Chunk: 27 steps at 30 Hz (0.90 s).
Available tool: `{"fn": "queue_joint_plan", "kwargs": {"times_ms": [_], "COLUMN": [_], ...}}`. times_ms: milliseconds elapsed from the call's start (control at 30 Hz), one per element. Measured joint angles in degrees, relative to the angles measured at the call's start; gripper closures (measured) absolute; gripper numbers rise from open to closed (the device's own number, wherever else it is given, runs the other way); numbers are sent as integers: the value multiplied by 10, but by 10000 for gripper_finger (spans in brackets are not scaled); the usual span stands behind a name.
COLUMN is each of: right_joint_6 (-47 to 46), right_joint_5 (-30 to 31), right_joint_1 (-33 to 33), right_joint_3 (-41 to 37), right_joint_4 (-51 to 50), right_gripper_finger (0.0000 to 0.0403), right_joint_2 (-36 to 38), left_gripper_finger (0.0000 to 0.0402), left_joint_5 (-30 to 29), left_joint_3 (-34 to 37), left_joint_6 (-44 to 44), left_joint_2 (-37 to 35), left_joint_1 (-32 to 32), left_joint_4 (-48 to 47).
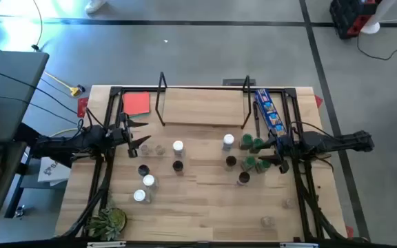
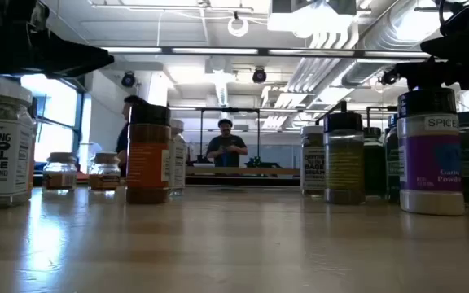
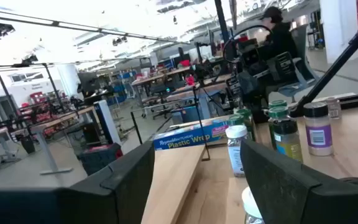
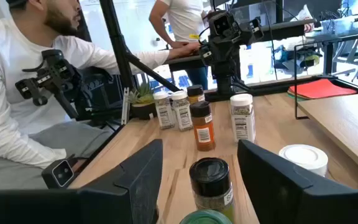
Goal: Shelf spices
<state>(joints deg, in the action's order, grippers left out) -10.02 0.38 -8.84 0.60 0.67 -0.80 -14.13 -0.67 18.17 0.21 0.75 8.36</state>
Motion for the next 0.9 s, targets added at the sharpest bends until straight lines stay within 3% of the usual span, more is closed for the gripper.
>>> {"fn": "queue_joint_plan", "kwargs": {"times_ms": [900], "right_joint_6": [0], "right_joint_5": [0], "right_joint_1": [0], "right_joint_3": [0], "right_joint_4": [0], "right_gripper_finger": [201], "right_joint_2": [0], "left_gripper_finger": [165], "left_joint_5": [0], "left_joint_3": [0], "left_joint_6": [0], "left_joint_2": [0], "left_joint_1": [12], "left_joint_4": [0]}}
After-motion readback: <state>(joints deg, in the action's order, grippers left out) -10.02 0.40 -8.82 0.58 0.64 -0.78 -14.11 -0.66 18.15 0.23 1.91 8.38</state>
